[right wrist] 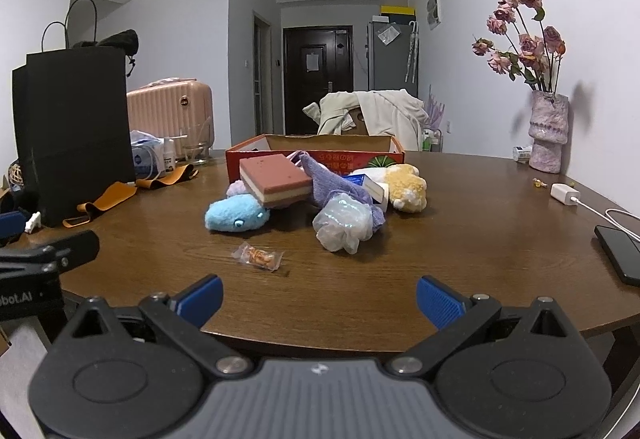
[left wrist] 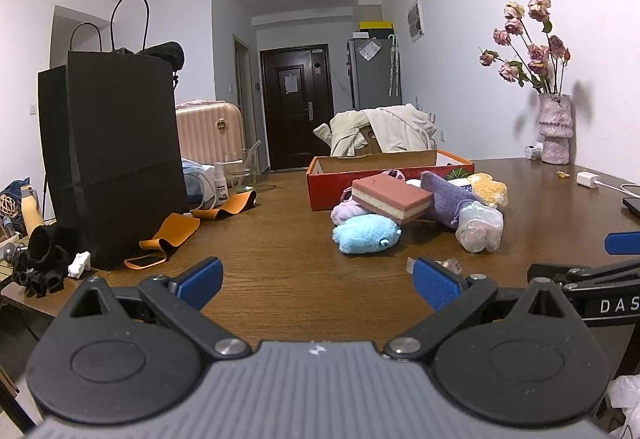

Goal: Organize soft objects

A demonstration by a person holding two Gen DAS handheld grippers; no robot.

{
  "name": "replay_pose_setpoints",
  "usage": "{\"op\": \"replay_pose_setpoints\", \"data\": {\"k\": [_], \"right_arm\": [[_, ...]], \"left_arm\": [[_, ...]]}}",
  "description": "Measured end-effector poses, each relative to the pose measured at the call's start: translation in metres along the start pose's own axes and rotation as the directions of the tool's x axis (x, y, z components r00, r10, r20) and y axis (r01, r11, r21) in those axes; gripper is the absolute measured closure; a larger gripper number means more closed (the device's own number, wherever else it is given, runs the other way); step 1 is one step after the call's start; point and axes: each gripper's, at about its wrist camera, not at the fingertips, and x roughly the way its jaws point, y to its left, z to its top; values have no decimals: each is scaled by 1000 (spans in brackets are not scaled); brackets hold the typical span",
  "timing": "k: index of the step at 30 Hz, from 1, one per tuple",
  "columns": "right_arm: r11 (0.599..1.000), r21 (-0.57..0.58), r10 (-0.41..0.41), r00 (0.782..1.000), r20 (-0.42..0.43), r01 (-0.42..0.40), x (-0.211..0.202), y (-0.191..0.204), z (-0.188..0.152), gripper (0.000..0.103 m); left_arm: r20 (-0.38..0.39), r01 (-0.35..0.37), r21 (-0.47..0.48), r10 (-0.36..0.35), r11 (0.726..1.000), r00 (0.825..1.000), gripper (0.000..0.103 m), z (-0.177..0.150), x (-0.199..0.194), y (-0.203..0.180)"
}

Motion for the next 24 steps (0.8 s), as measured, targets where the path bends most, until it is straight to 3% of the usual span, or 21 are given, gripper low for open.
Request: {"op": "replay_pose_setpoints", "data": {"k": [24], "right_arm": [[1000, 2, -7, 1000, 24, 7, -4, 0, 0, 0]], "left_arm": [[-5, -2, 2, 2, 1000, 1000, 0, -2, 1, 1]]}}
